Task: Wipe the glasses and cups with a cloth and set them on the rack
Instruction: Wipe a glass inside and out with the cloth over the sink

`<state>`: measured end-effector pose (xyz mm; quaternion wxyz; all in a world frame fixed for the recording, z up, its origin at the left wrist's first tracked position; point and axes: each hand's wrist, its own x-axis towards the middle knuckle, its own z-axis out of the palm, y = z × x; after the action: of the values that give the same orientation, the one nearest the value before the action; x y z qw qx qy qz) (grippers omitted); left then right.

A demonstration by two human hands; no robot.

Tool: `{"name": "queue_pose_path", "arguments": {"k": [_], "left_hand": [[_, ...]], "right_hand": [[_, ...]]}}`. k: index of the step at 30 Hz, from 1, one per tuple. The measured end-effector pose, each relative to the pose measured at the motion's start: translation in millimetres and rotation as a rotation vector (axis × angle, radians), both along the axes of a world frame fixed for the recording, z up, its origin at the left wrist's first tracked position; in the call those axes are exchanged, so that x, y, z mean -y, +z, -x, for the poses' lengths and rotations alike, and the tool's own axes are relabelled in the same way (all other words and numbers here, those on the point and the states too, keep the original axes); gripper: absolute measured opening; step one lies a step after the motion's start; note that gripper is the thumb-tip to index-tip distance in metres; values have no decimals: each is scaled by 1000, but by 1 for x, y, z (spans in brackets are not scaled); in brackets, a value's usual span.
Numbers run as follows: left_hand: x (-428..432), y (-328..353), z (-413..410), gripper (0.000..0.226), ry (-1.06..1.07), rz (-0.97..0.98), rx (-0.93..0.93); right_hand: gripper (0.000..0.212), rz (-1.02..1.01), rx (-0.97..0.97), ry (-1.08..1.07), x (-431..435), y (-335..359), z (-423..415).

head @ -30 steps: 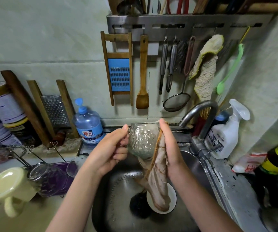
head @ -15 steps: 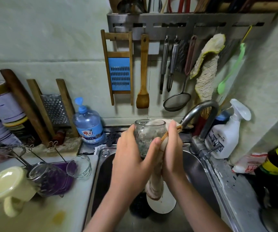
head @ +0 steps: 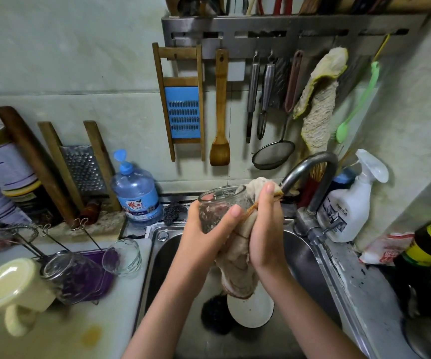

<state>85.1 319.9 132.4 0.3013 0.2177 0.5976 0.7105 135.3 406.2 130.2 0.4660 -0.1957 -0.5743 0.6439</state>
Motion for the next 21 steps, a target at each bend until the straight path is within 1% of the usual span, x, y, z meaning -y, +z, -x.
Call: {"name": "queue_pose_path", "arguments": {"k": [1,2,4,5,6,7,9,10,12,13,14,15,16,17,18,19,21], "left_hand": [[0,-1,1,71,-11,-19,26],[0,-3,2,71,-13,-40,38],[1,-6,3,71,-6,-66,41],[1,-8,3,72,-11,-69,45],[2,-10,3,74,-19,-71,48],[3,-13,3,75,-22,-71,48],[6,-17,4,75,7,-61,50],[5,-19,6,76,23,-55,54],[2,-21,5,74,41,-53,59],[-1,-21,5,69,53,-53,46],[-3,-20,5,61,68,-44,20],[-8,-18,6,49,83,-32,-13],[-10,-16,6,34,91,-22,-49],[-11,-14,6,21,89,-14,-89],[-10,-13,6,12,88,-13,-126],[-8,-14,7,10,86,-20,-151],[-3,-13,6,21,88,-12,-192]], "right_hand": [[47,48,12,12,-4,0,-1],[48,137,9,45,-7,1,-2],[52,439,-12,148,-11,12,-2],[54,592,19,148,-15,18,-2],[53,679,79,96,-20,24,-4],[49,707,113,31,-24,30,-5],[41,652,117,-32,-22,49,-16],[43,561,126,-36,-19,56,-20],[52,309,179,-6,-4,61,-20],[56,151,172,66,5,57,-18],[64,-46,198,151,10,46,-14],[74,-269,270,192,12,35,-12],[78,-506,380,178,14,26,-12],[74,-701,467,128,13,16,-11],[67,-811,493,84,15,12,-12],[60,-883,486,36,17,8,-14],[51,-1005,445,-36,24,0,-18]]}}
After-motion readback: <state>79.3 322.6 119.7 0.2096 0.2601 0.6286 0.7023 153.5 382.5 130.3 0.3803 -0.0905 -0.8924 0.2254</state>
